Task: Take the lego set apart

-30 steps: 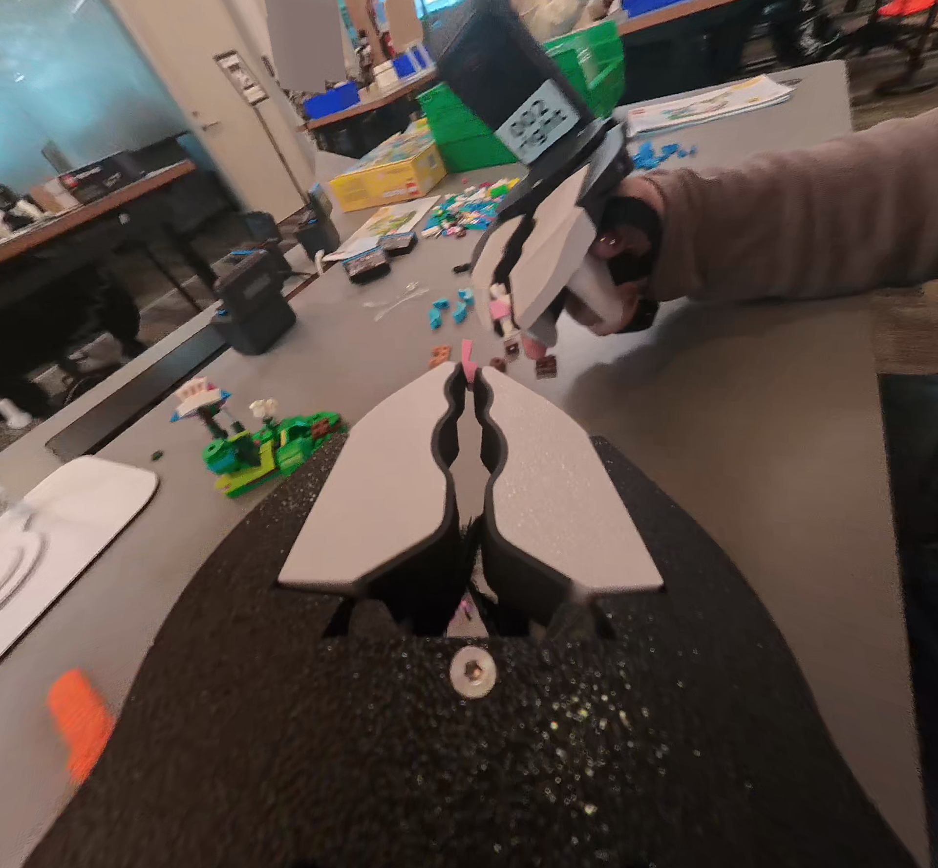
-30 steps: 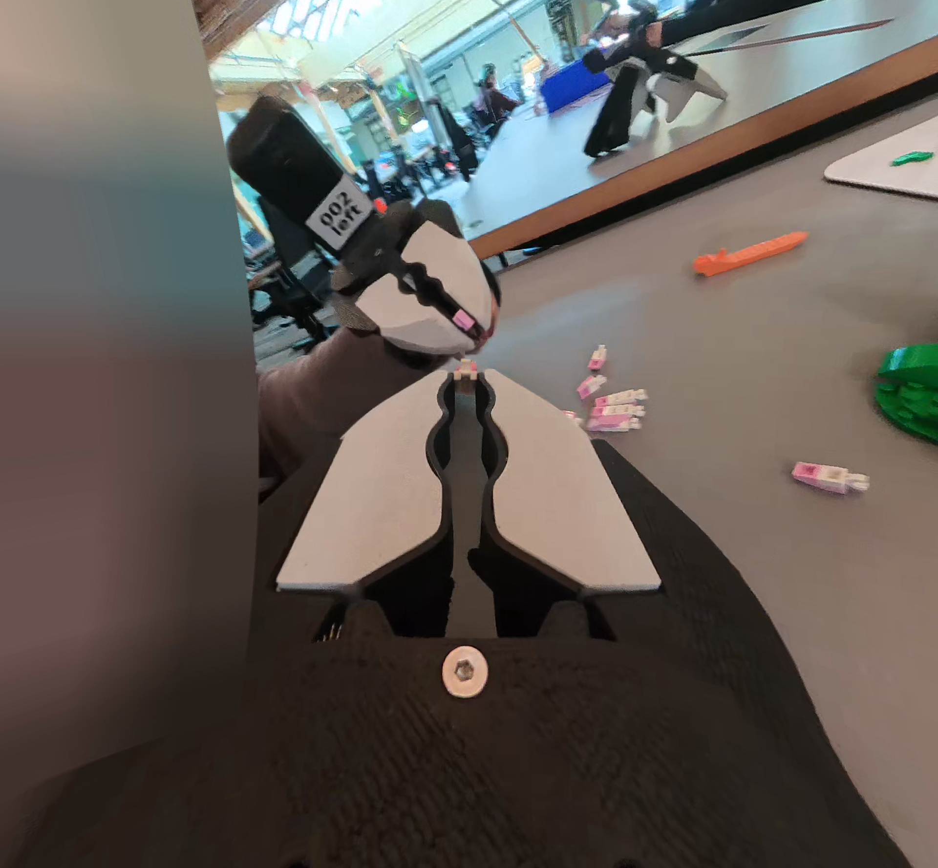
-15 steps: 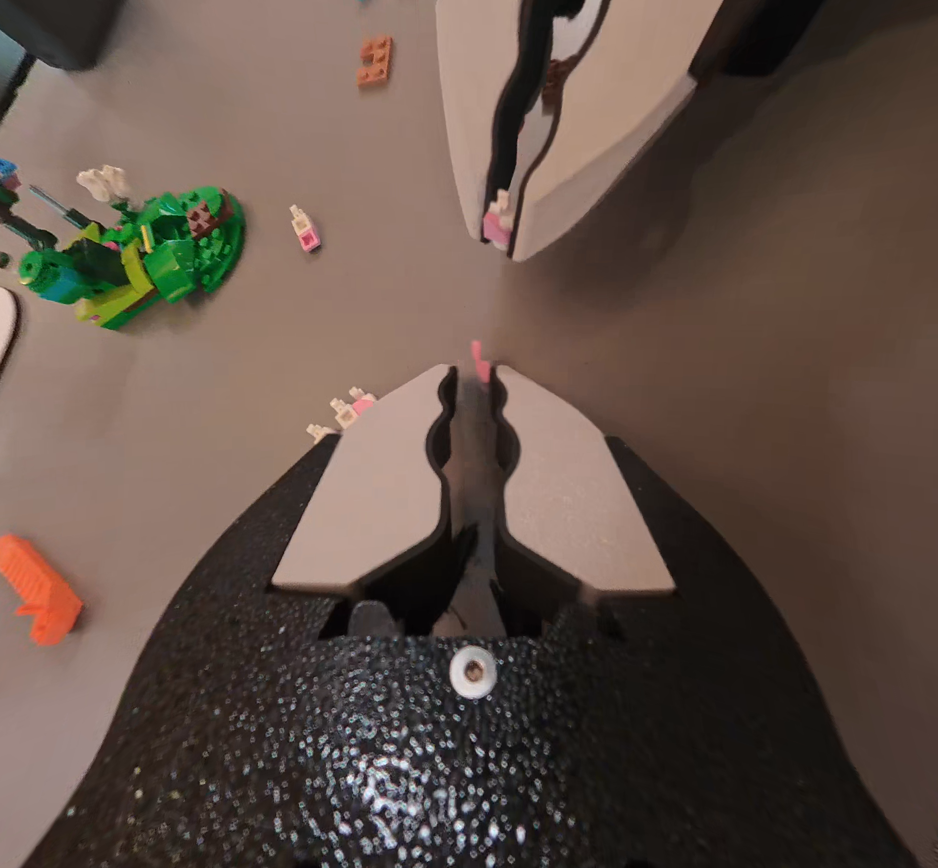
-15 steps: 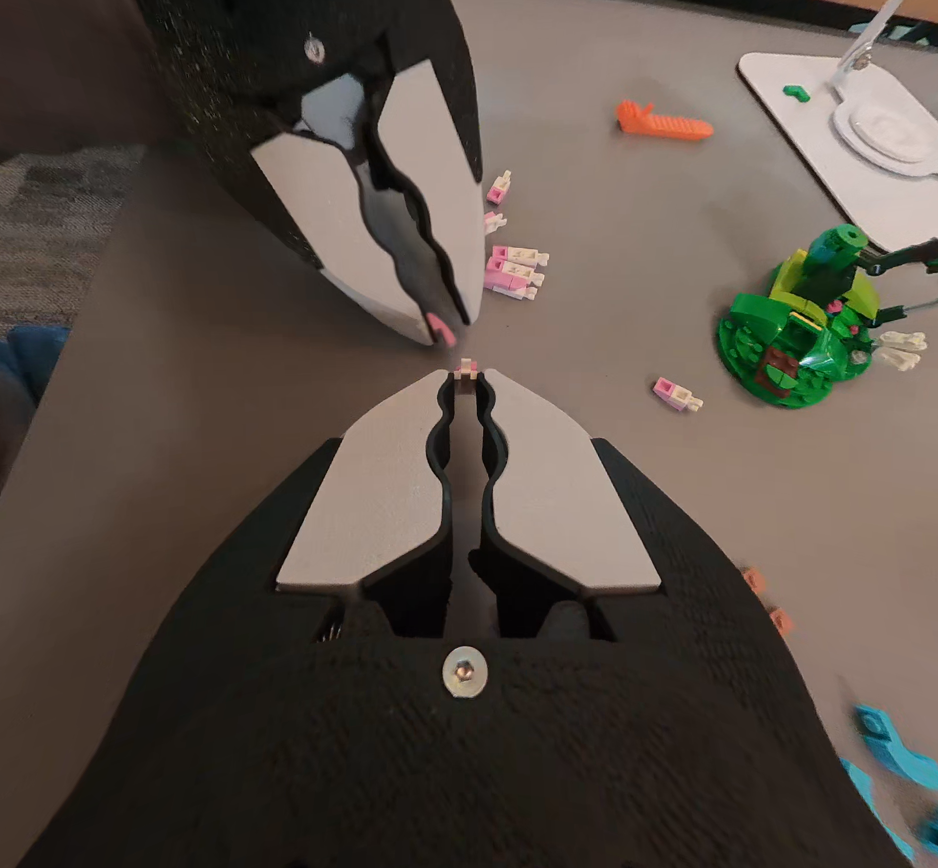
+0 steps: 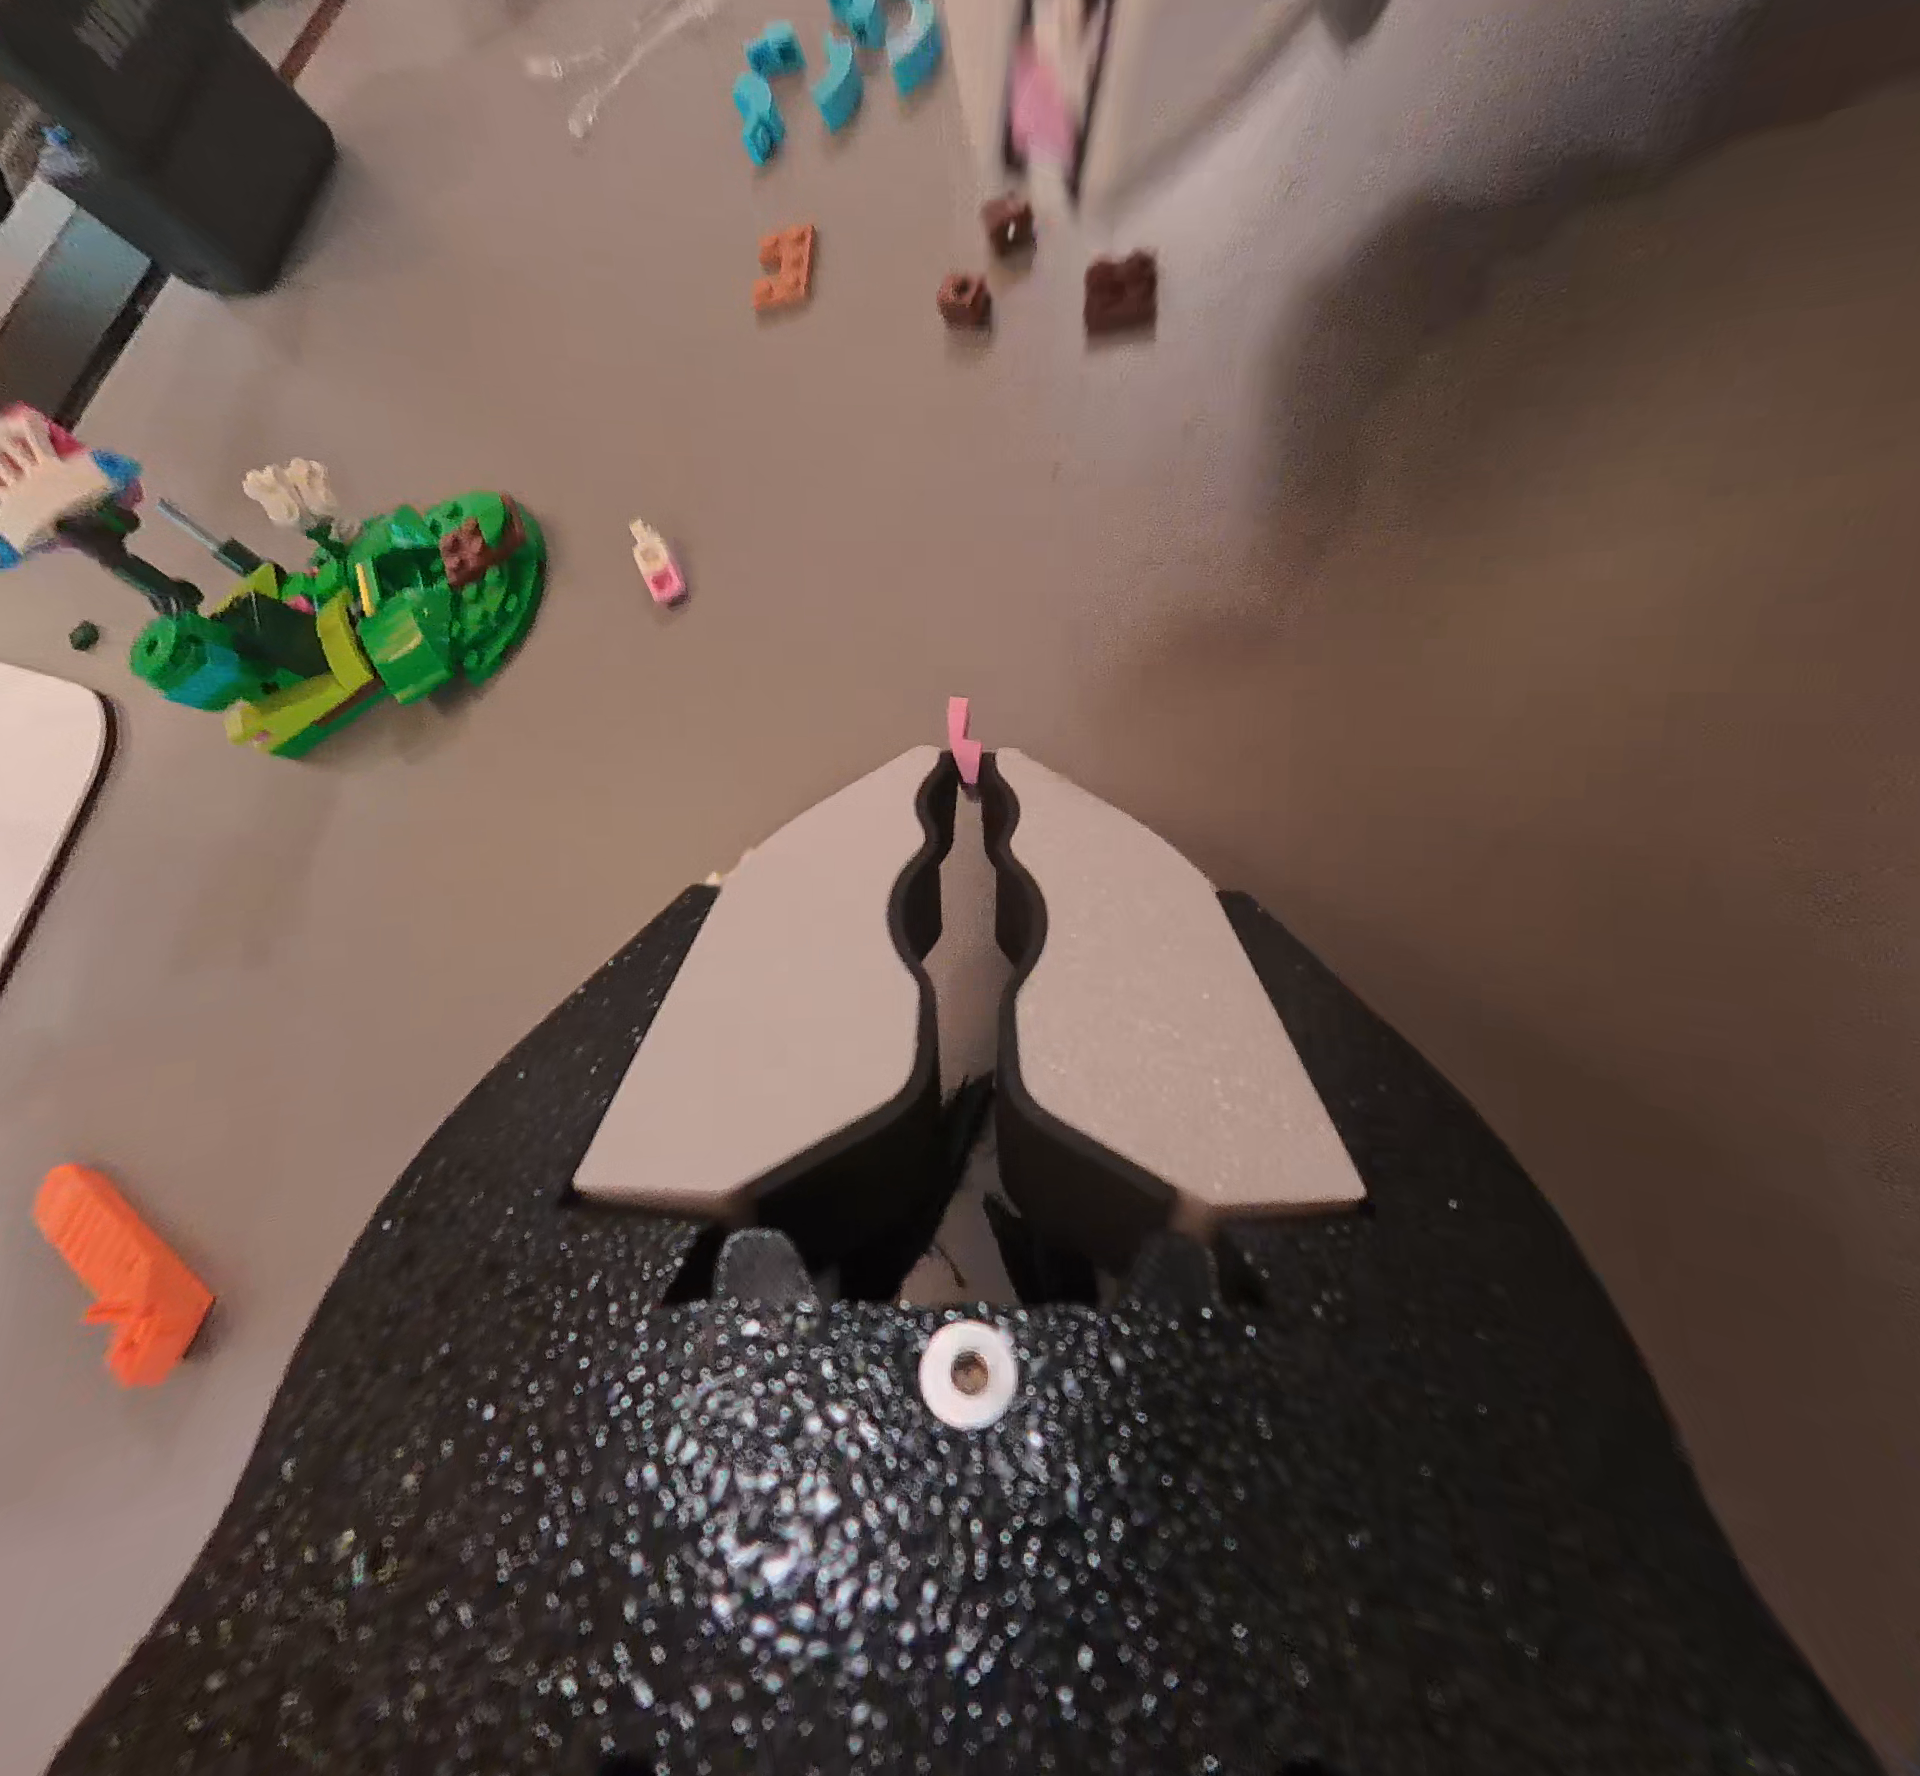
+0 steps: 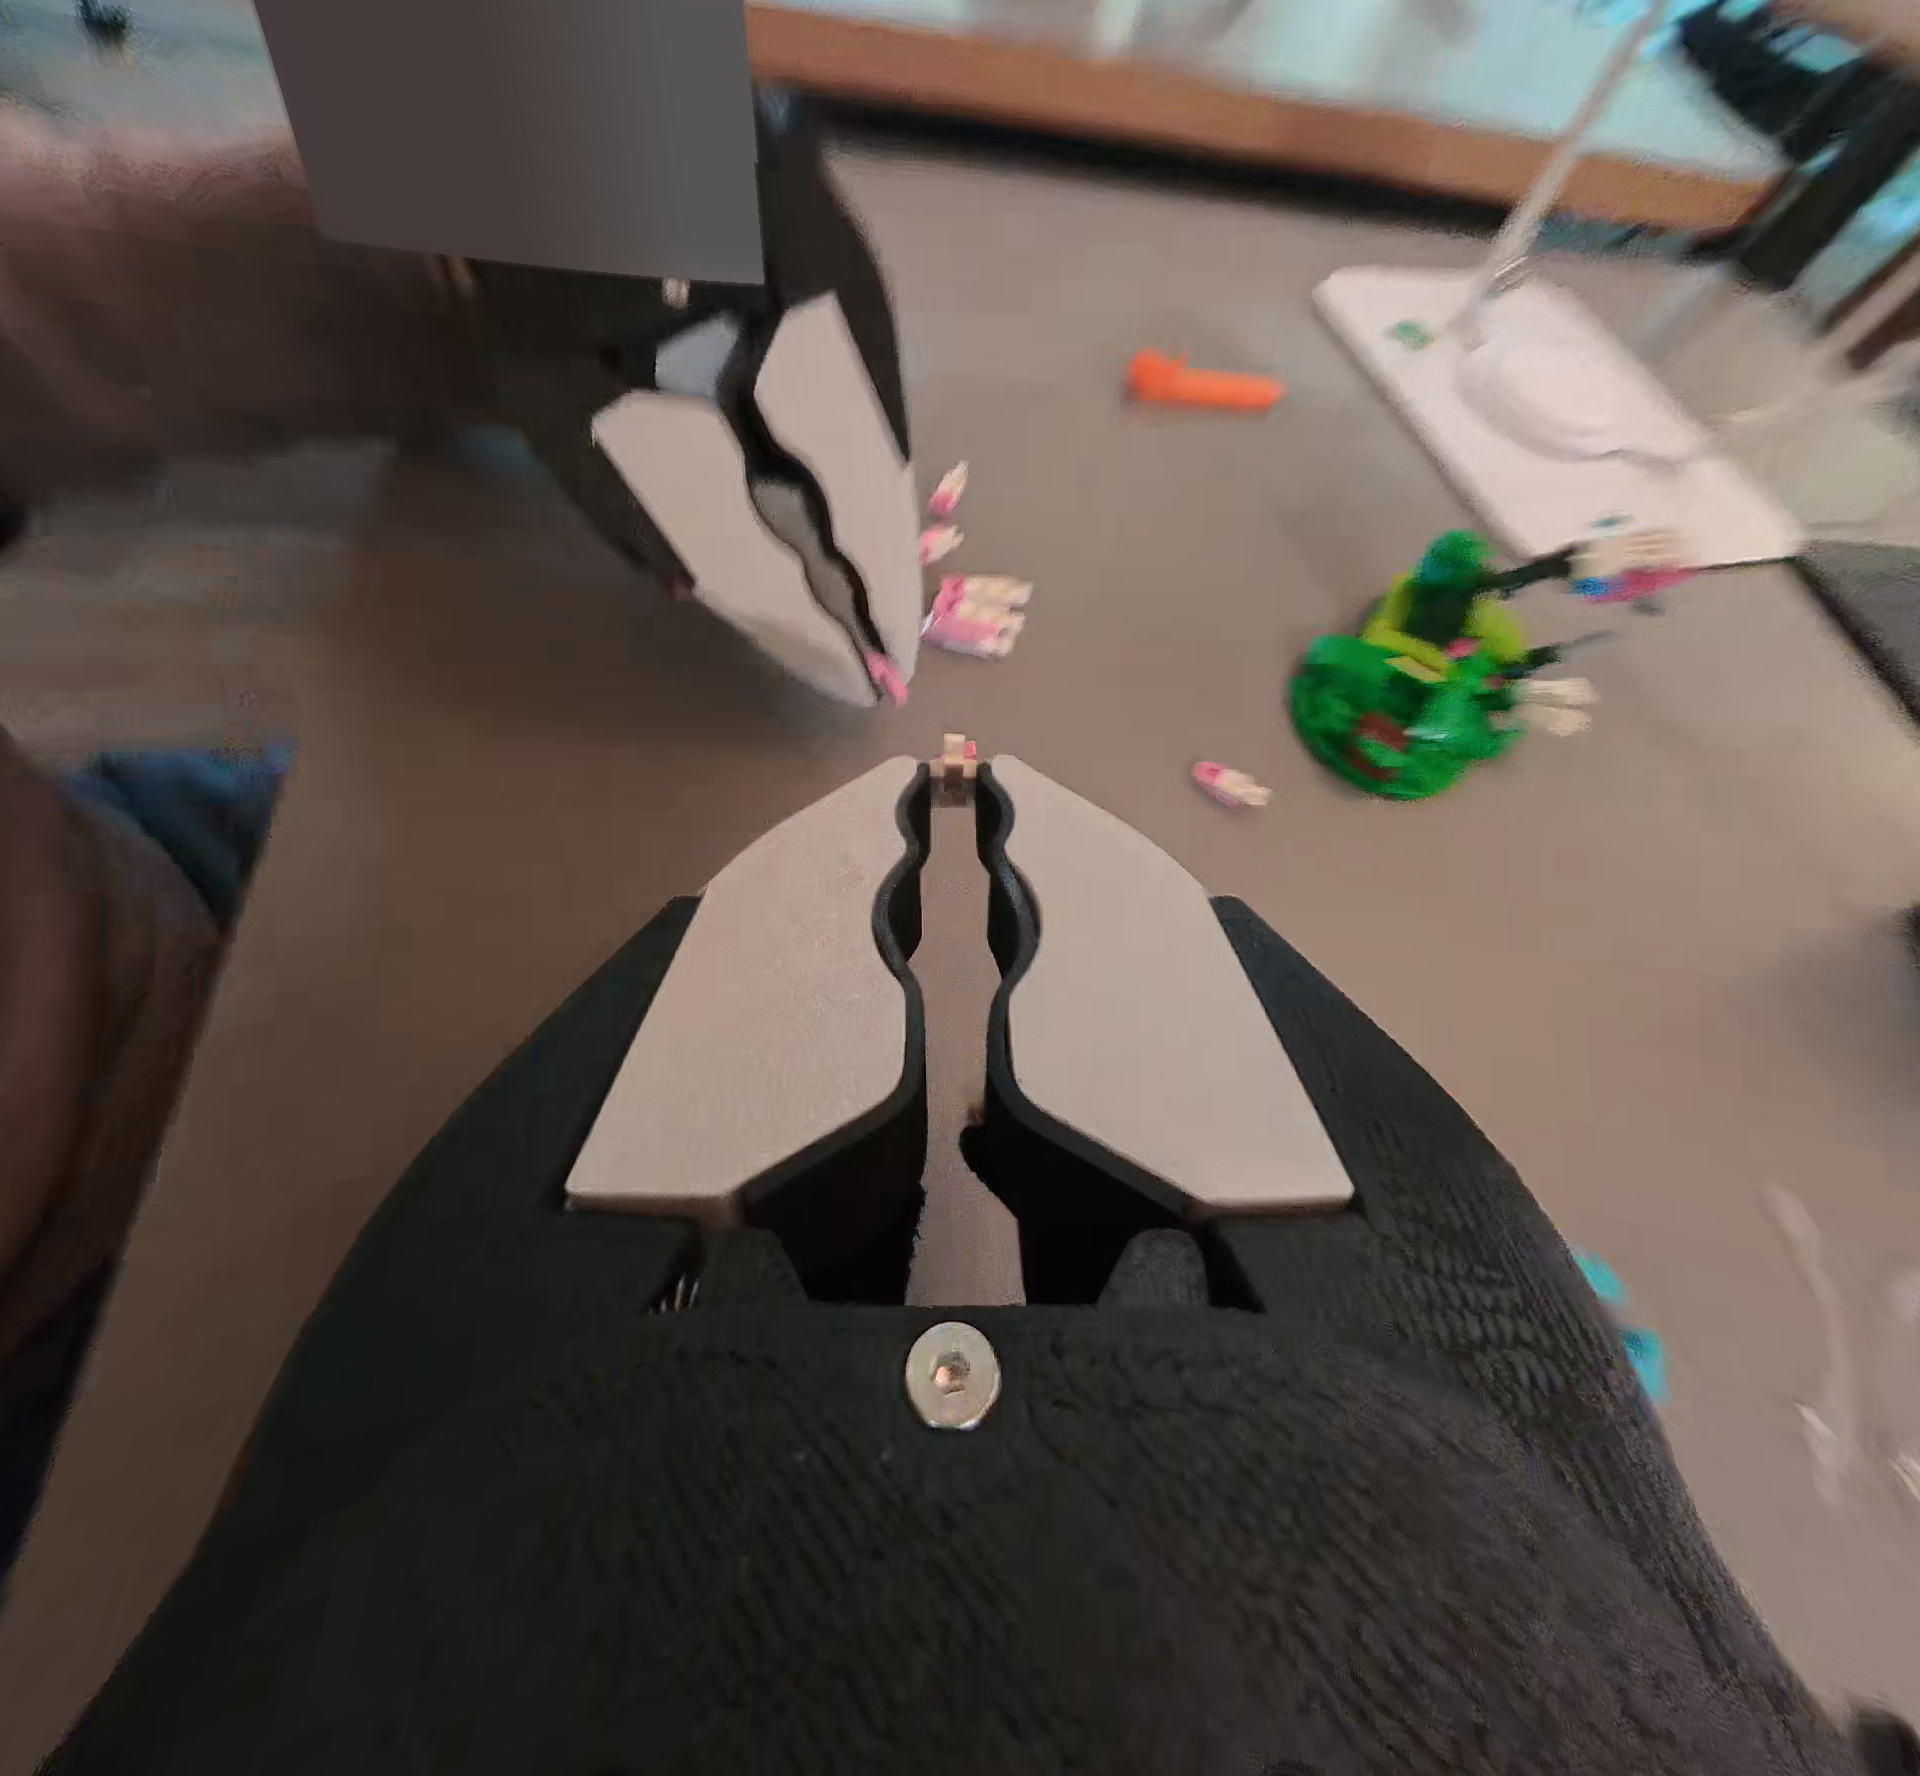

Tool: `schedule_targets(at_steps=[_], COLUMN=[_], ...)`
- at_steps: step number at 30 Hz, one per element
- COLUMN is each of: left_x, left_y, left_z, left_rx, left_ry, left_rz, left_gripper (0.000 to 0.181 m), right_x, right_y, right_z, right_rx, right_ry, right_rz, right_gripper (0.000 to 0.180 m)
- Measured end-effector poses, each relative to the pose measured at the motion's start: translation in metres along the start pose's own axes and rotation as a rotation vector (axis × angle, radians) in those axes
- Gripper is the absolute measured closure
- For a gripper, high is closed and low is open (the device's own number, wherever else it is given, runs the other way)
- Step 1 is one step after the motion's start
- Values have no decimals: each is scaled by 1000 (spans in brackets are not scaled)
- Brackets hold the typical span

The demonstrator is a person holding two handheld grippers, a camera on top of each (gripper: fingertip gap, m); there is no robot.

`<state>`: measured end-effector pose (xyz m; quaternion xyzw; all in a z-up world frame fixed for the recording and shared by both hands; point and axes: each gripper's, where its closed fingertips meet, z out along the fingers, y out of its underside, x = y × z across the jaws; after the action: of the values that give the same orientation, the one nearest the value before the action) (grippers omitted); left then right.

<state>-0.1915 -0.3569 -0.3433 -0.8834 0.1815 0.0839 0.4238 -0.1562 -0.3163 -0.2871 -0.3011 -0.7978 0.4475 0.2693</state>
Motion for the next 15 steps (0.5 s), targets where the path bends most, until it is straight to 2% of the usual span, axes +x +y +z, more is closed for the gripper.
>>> schedule_targets(at_steps=[1,3,8,12,15], left_x=[2,11,37,62,65], left_y=[-8,-33,-111,-151,-152], left_z=[0,4,42,89,123], left_rx=[31,116,238,205,90], left_ry=[7,33,91,215,189], left_rz=[3,4,60,85,178], left_gripper=[177,177,177,174,165], right_x=[5,15,30,23,22], right_y=[-9,-14,15,33,46], right_z=[-21,-66,-165,-201,-206], right_rx=[54,112,98,108,122], right_ry=[45,165,473,554,541], right_rz=[19,37,115,162,210], right_gripper=[173,173,173,173,173])
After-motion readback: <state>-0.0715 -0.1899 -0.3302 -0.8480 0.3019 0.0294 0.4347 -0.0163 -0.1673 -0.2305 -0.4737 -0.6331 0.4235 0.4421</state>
